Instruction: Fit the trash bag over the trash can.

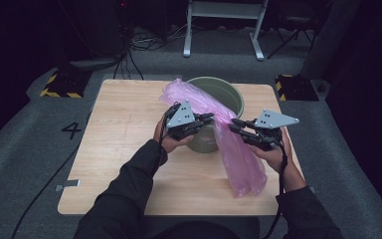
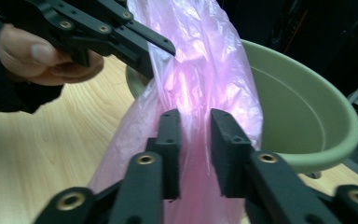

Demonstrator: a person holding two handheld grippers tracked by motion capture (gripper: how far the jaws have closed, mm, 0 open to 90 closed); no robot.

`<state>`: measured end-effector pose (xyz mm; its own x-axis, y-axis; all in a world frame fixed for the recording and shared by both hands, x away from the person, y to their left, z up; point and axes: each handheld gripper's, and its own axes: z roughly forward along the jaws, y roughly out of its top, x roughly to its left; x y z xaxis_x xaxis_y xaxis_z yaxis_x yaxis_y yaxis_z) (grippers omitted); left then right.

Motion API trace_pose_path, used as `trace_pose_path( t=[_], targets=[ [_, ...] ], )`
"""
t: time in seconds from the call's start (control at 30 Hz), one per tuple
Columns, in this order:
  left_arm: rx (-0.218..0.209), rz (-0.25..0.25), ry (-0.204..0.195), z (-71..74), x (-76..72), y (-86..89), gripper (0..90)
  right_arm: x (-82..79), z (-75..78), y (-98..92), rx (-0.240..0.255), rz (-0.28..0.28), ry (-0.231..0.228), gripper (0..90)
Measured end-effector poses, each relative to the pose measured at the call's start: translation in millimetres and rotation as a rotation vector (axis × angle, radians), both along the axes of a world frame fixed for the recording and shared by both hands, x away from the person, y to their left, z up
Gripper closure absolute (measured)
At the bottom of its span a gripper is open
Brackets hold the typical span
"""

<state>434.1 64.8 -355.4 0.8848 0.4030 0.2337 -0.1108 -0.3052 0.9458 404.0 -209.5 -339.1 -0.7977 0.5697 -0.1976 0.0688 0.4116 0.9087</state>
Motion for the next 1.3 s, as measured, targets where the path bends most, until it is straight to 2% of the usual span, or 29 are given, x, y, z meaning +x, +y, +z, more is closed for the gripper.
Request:
trace_pose_path(
  t=[0.13, 0.2, 0.23, 0.3, 0.37, 0.4, 0.43, 0.47, 0.5, 0.53, 0.57, 0.6, 0.67, 0.83, 0.97, 1.0, 1.1, 1.17, 1.2, 1.27, 1.3],
  targets=[
    [-0.007, 0.012, -0.001, 1.4, -3.0, 0.8, 75.5, -1.2, -1.0, 0.2, -0.009, 0.004, -0.011, 84.3],
    [-0.007, 0.022, 0.0, 2.5, -4.8, 2.5, 66.0, -1.5, -2.1, -0.1, -0.006, 0.002, -0.009, 85.9],
    [-0.006, 0.048, 0.0, 3.5, -6.4, 5.0, 66.0, -1.4, -2.5, -0.1, -0.008, 0.002, -0.011, 86.4],
    [-0.003, 0.062, 0.007, 4.9, -8.1, 9.6, 55.0, -2.0, -3.6, -0.5, -0.008, 0.007, -0.01, 88.7],
    [-0.01, 0.132, 0.009, 7.4, -11.0, 20.2, 38.0, -2.8, -4.9, -1.3, -0.005, 0.012, -0.009, 89.9],
    [-0.024, 0.157, 0.008, 9.0, -12.2, 27.3, 35.5, -2.8, -5.2, -1.4, -0.006, 0.011, -0.009, 90.0],
    [-0.024, 0.157, 0.008, 9.0, -12.2, 27.3, 32.6, -2.8, -5.5, -2.0, -0.007, 0.008, -0.009, 90.0],
    [-0.031, 0.173, 0.004, 10.4, -12.8, 33.7, 32.6, -2.8, -5.5, -2.0, -0.007, 0.008, -0.009, 90.0],
    [-0.024, 0.21, -0.006, 12.6, -13.8, 41.7, 32.0, -3.1, -5.7, -3.7, 0.0, 0.007, -0.005, 90.0],
    [-0.008, 0.273, -0.029, 14.9, -15.4, 50.5, 31.7, -3.2, -5.8, -4.5, 0.0, 0.003, -0.008, 90.0],
    [0.0, 0.302, -0.039, 16.4, -16.4, 56.2, 31.0, -3.5, -5.9, -5.2, 0.002, 0.0, -0.008, 90.0],
    [0.0, 0.302, -0.039, 16.4, -16.4, 56.2, 30.7, -3.5, -5.9, -5.2, 0.002, 0.0, -0.008, 90.0],
    [0.002, 0.334, -0.052, 19.1, -15.6, 69.2, 30.6, -4.2, -6.5, -10.6, 0.011, -0.02, -0.009, 90.0],
    [0.0, 0.407, -0.013, 22.5, 1.4, 92.3, 33.5, -6.2, -8.5, -23.4, 0.039, -0.043, -0.006, 90.0],
    [0.005, 0.414, 0.003, 24.8, 12.5, 89.3, 34.6, -6.9, -9.9, -32.7, 0.048, -0.048, 0.001, 90.0],
    [0.003, 0.404, 0.019, 26.4, 19.7, 82.6, 35.4, -7.1, -10.1, -34.3, 0.043, -0.046, -0.002, 90.0],
    [0.007, 0.385, 0.032, 28.0, 25.3, 72.4, 36.8, -9.3, -9.9, -37.0, 0.048, -0.036, 0.0, 90.0],
    [0.042, 0.363, 0.033, 30.2, 30.8, 56.7, 46.9, -13.2, -8.3, -40.3, 0.055, -0.028, -0.01, 90.0],
    [0.042, 0.363, 0.033, 30.2, 30.8, 56.7, 50.1, -14.0, -7.8, -41.2, 0.059, -0.028, -0.01, 90.0],
    [0.083, 0.305, 0.041, 31.1, 35.2, 43.2, 60.4, -16.0, -6.7, -43.5, 0.06, -0.024, -0.014, 90.0],
    [0.098, 0.296, 0.034, 31.2, 35.5, 39.4, 64.7, -17.0, -6.0, -44.7, 0.062, -0.023, -0.015, 89.9]
  ],
)
